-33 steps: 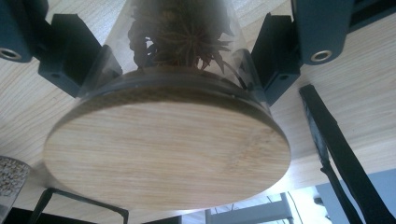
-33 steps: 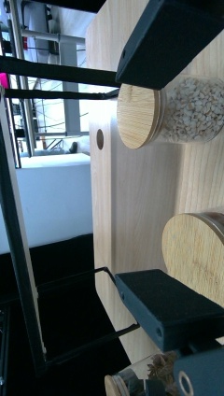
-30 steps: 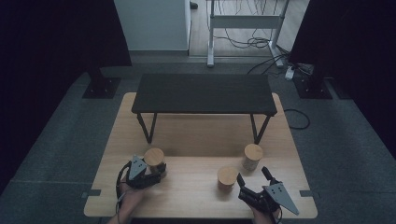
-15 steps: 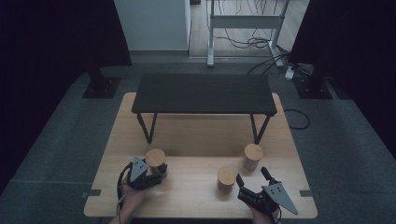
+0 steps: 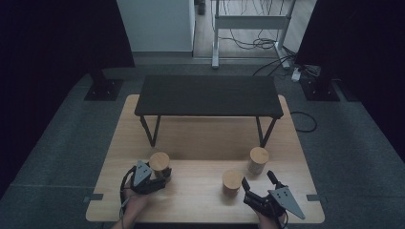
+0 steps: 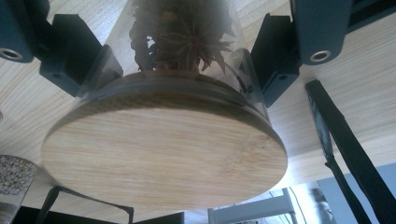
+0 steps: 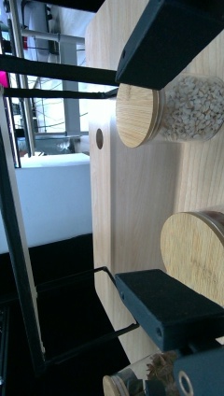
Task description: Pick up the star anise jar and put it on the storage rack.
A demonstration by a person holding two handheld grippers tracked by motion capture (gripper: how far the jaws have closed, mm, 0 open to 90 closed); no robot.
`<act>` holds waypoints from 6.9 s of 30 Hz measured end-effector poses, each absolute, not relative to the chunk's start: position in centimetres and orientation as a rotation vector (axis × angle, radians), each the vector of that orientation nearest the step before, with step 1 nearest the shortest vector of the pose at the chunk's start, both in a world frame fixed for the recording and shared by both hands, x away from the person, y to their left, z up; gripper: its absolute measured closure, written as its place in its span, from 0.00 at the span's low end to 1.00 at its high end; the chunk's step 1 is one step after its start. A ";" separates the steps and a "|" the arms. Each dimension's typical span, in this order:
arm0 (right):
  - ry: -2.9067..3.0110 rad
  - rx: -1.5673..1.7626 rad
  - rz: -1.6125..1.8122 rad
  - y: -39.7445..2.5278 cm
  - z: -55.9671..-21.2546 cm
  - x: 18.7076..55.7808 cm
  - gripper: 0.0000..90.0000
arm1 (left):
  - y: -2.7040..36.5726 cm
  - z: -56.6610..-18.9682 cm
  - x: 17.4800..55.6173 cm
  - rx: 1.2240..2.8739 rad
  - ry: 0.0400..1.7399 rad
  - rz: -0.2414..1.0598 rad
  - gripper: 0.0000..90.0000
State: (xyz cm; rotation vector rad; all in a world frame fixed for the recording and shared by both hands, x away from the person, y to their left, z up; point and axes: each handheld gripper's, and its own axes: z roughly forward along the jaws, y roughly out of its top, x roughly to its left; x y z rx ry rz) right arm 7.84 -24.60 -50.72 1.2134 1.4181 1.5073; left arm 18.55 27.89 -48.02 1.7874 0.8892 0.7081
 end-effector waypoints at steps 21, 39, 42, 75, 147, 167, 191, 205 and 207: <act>1.419 1.221 1.505 -24.6 -50.7 7.9 0.06 | 28.6 -48.0 18.3 1.739 0.884 0.697 0.29; 1.418 1.222 1.503 -24.7 -50.8 7.9 0.06 | 28.9 -47.6 17.9 1.720 0.882 0.692 0.29; 1.417 1.222 1.502 -24.7 -50.8 7.9 0.06 | 28.9 -47.4 17.8 1.712 0.885 0.696 0.29; 1.418 1.222 1.495 -24.8 -50.7 7.9 0.06 | 29.7 -46.0 17.0 1.656 0.856 0.702 0.29; 1.394 1.244 1.497 -25.2 -50.8 8.1 0.06 | 30.2 -40.0 18.9 1.470 0.756 0.770 0.30; 1.386 1.257 1.503 -25.5 -50.8 8.2 0.06 | 30.0 -37.9 20.6 1.422 0.744 0.794 0.30; 1.369 1.289 1.512 -26.4 -50.9 8.7 0.06 | 28.8 -35.7 24.8 1.377 0.730 0.806 0.29; 1.361 1.321 1.516 -26.8 -51.0 9.0 0.06 | 28.2 -35.3 28.3 1.359 0.765 0.791 0.30; 1.360 1.327 1.517 -26.9 -51.0 9.0 0.06 | 28.1 -35.3 28.8 1.359 0.768 0.790 0.29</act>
